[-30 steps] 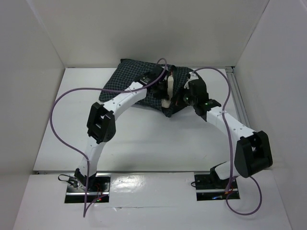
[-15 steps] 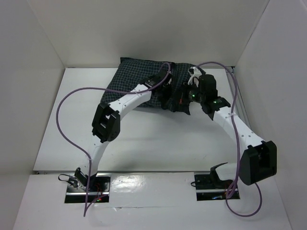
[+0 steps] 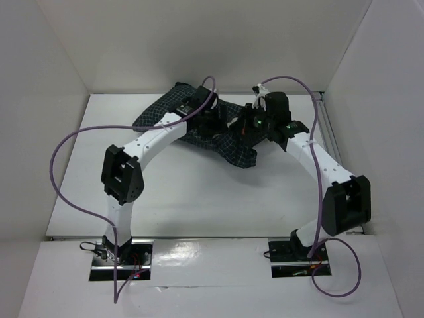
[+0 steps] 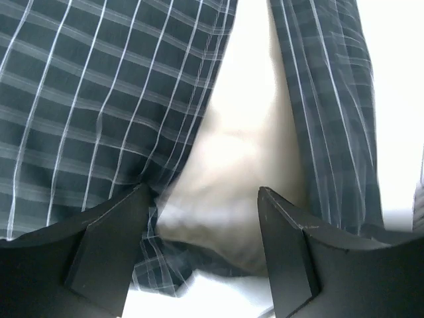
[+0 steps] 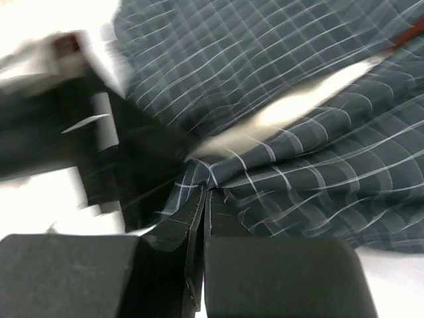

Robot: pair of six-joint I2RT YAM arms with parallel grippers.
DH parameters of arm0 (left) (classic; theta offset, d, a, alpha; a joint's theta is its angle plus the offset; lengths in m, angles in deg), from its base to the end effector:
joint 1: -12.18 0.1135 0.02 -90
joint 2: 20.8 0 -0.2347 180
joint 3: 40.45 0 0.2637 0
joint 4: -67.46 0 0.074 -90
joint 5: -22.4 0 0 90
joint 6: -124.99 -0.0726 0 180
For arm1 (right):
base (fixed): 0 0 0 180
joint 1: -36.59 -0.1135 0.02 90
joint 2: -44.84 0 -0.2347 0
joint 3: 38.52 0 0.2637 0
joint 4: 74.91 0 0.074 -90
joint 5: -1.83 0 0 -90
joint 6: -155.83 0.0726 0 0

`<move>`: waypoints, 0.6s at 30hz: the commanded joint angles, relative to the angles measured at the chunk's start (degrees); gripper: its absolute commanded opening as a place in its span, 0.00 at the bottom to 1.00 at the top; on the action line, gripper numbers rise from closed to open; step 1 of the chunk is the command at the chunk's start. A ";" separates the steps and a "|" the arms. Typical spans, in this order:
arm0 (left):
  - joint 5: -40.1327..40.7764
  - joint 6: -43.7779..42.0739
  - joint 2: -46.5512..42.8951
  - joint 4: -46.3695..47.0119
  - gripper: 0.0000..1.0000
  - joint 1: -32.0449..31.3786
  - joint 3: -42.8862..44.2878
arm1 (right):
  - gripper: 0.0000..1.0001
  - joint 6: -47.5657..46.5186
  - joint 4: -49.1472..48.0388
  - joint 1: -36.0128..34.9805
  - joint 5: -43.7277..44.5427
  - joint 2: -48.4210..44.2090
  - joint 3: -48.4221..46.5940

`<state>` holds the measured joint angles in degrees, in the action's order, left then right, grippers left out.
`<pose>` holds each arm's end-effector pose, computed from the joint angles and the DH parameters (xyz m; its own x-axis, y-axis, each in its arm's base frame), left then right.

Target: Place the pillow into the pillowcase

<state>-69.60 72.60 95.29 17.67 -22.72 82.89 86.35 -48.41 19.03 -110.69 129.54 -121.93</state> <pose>0.4027 -0.2840 0.2585 -0.8011 -0.1848 -0.5693 0.1313 0.8737 -0.4684 0.3603 0.1432 0.2755 -0.6272 0.1411 -0.7659 -0.4077 0.7784 0.4773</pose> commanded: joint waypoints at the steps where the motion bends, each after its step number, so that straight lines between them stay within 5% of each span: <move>1: -1.53 -2.01 -13.60 -1.94 0.79 0.18 -3.74 | 0.00 -2.85 5.71 1.04 13.28 7.48 -4.17; 6: 2.79 -2.62 -18.01 -1.94 0.77 5.35 -14.45 | 0.00 -2.85 7.14 1.04 14.18 11.97 -7.17; 18: 6.30 -2.80 -27.49 -1.33 0.77 12.04 -24.58 | 0.00 -2.14 6.78 -1.77 15.40 12.68 -8.31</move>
<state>-65.06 70.93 72.98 15.31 -12.82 58.89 84.97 -41.04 18.88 -97.03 142.59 -126.61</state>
